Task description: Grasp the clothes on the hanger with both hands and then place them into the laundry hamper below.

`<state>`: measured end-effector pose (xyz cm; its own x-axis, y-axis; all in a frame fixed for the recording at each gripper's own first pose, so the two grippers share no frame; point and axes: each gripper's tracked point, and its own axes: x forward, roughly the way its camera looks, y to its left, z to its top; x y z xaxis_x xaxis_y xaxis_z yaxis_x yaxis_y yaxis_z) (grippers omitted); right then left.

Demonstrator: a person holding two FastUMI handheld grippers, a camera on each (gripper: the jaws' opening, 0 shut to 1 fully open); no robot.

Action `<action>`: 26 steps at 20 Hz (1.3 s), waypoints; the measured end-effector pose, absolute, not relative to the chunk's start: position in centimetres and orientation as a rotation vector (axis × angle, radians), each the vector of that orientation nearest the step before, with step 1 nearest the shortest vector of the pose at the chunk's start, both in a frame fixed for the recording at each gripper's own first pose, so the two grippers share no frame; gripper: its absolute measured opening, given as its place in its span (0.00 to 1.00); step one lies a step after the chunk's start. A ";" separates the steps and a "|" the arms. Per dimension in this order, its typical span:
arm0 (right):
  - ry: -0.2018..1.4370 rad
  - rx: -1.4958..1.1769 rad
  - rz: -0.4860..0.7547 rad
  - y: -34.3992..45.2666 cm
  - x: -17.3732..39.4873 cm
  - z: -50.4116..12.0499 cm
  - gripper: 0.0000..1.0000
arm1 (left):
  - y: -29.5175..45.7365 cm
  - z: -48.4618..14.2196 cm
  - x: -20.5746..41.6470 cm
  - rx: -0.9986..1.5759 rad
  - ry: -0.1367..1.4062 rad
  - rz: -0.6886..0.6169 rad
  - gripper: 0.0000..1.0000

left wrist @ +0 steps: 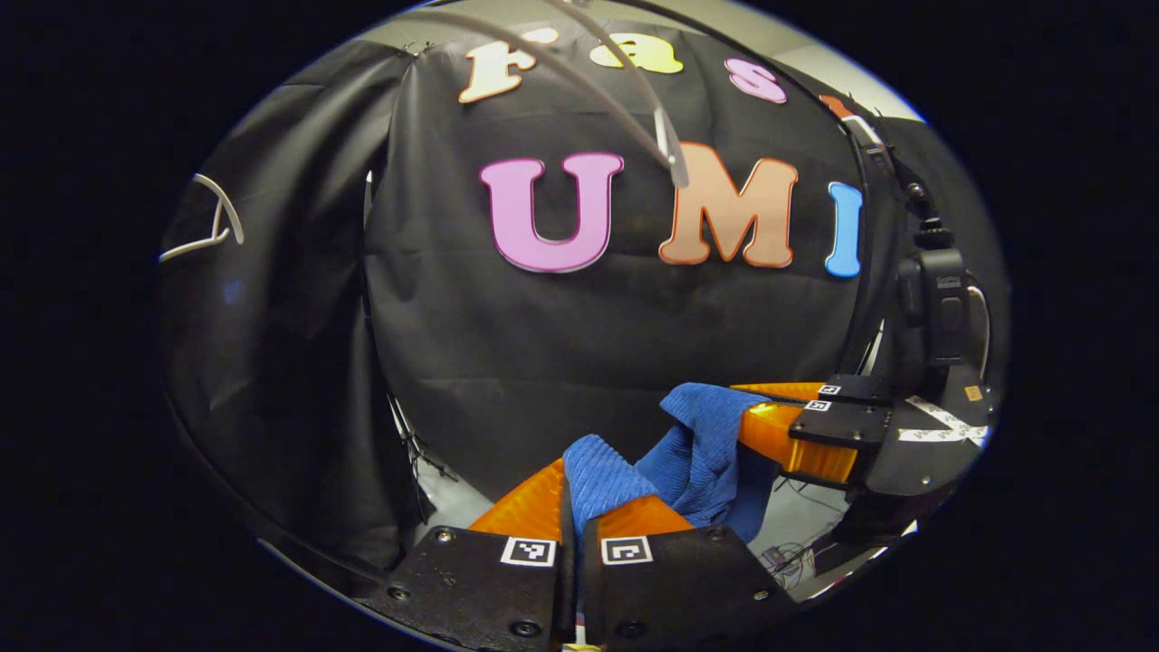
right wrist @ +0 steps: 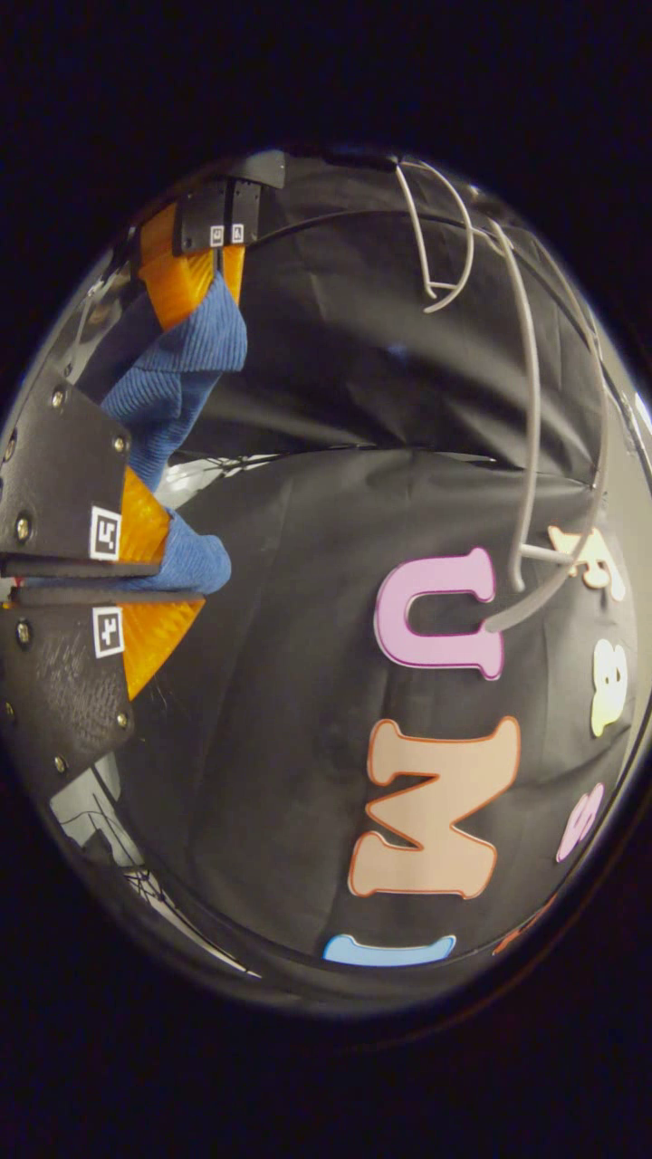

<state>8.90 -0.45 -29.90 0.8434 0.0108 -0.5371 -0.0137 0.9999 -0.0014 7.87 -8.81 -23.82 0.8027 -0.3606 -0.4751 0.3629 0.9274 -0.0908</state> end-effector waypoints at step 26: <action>0.846 0.045 0.013 0.5 1.0 -40.2 0.06 | -10.4 -40.2 3.2 0.092 0.945 -0.400 0.39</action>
<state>1.03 0.53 -40.23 0.6630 0.0291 -0.7481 0.0069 0.9990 0.0450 3.18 -10.35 -40.24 0.5186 -0.2936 -0.8030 0.3728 0.9229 -0.0966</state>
